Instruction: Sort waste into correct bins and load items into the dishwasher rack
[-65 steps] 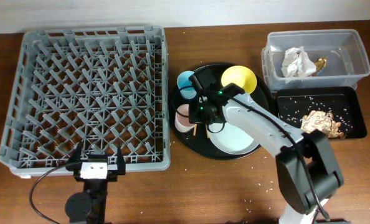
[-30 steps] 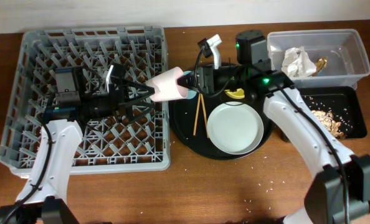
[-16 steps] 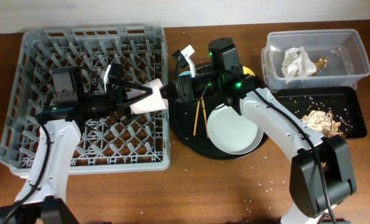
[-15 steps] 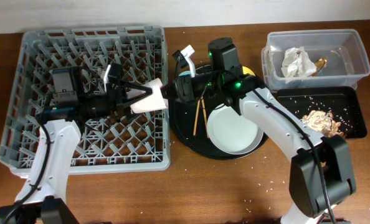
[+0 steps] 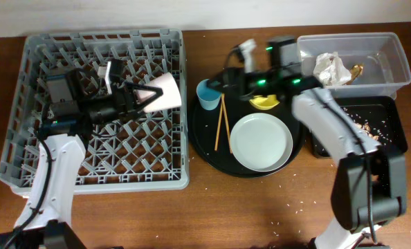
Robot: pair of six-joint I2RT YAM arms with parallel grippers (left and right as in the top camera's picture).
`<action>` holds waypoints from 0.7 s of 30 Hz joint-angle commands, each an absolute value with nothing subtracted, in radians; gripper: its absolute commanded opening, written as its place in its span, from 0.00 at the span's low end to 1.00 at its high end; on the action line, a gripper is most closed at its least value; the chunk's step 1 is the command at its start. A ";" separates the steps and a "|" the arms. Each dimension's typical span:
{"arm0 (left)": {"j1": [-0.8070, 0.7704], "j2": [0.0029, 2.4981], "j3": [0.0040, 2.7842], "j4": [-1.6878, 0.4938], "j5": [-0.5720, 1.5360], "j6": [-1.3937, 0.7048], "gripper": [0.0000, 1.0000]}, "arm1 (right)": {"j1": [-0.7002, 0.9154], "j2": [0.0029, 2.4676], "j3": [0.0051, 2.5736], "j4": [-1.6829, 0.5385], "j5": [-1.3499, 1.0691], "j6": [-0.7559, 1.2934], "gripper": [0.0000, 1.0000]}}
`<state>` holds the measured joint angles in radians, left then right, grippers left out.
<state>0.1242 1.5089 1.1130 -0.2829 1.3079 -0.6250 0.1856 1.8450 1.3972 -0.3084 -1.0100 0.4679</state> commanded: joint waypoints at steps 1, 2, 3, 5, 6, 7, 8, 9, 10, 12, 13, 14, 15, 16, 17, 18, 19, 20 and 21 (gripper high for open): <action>0.125 1.386 1.134 -0.318 1.038 -0.578 0.48 | 0.054 1.854 1.406 -0.428 -1.008 0.349 0.73; 0.117 1.351 1.156 -0.403 0.927 -0.532 0.48 | 0.030 1.854 1.406 -0.466 -1.007 0.319 0.73; 0.098 1.321 1.200 -0.533 0.775 -0.467 0.48 | 0.014 1.854 1.406 -0.505 -0.981 0.296 0.73; 0.010 1.305 1.347 -0.823 0.469 -0.348 0.48 | 0.006 1.854 1.406 -0.591 -0.885 0.245 0.73; -0.028 1.305 1.385 -0.890 0.391 -0.341 0.48 | 0.006 1.854 1.406 -0.619 -0.859 0.232 0.73; -0.071 1.305 1.411 -0.942 0.310 -0.341 0.48 | 0.006 1.854 1.406 -0.652 -0.828 0.214 0.73; -0.129 1.305 1.417 -0.988 0.207 -0.342 0.47 | 0.006 1.854 1.406 -0.680 -0.818 0.194 0.74; -0.178 1.312 1.417 -1.030 0.136 -0.342 0.48 | 0.006 1.854 1.406 -0.701 -0.818 0.176 0.74; -0.234 1.333 1.416 -1.087 0.081 -0.343 0.48 | 0.006 1.854 1.406 -0.723 -0.812 0.156 0.73; -0.279 1.384 1.416 -1.148 0.029 -0.345 0.48 | 0.006 1.854 1.406 -0.734 -0.803 0.157 0.74; -0.291 1.433 1.416 -1.169 0.022 -0.346 0.48 | 0.006 1.854 1.406 -0.744 -0.803 0.156 0.74; -0.299 1.483 1.415 -1.175 0.022 -0.346 0.47 | 0.006 1.854 1.406 -0.753 -0.803 0.156 0.74; -0.312 1.565 1.415 -1.176 0.022 -0.345 0.48 | 0.006 1.854 1.406 -0.762 -0.803 0.149 0.74; -0.312 1.597 1.415 -1.176 0.022 -0.346 0.48 | 0.006 1.854 1.406 -0.766 -0.803 0.145 0.74; -0.312 1.644 1.415 -1.176 0.022 -0.345 0.48 | 0.006 1.854 1.406 -0.772 -0.803 0.136 0.74; -0.312 1.690 1.415 -1.169 0.022 -0.345 0.48 | 0.006 1.854 1.406 -0.775 -0.803 0.134 0.74; -0.313 1.727 1.415 -1.156 0.022 -0.345 0.48 | 0.006 1.854 1.406 -0.775 -0.803 0.134 0.74; -0.312 1.766 1.415 -1.145 0.022 -0.345 0.48 | 0.008 1.854 1.406 -0.775 -0.804 0.134 0.74; -0.312 1.787 1.415 -1.138 0.021 -0.345 0.49 | 0.012 1.854 1.406 -0.775 -0.803 0.134 0.74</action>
<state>-0.3096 1.7317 1.4090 -1.1503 0.0341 -0.3580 0.0051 1.8488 1.4025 -0.7750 -0.8089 0.1524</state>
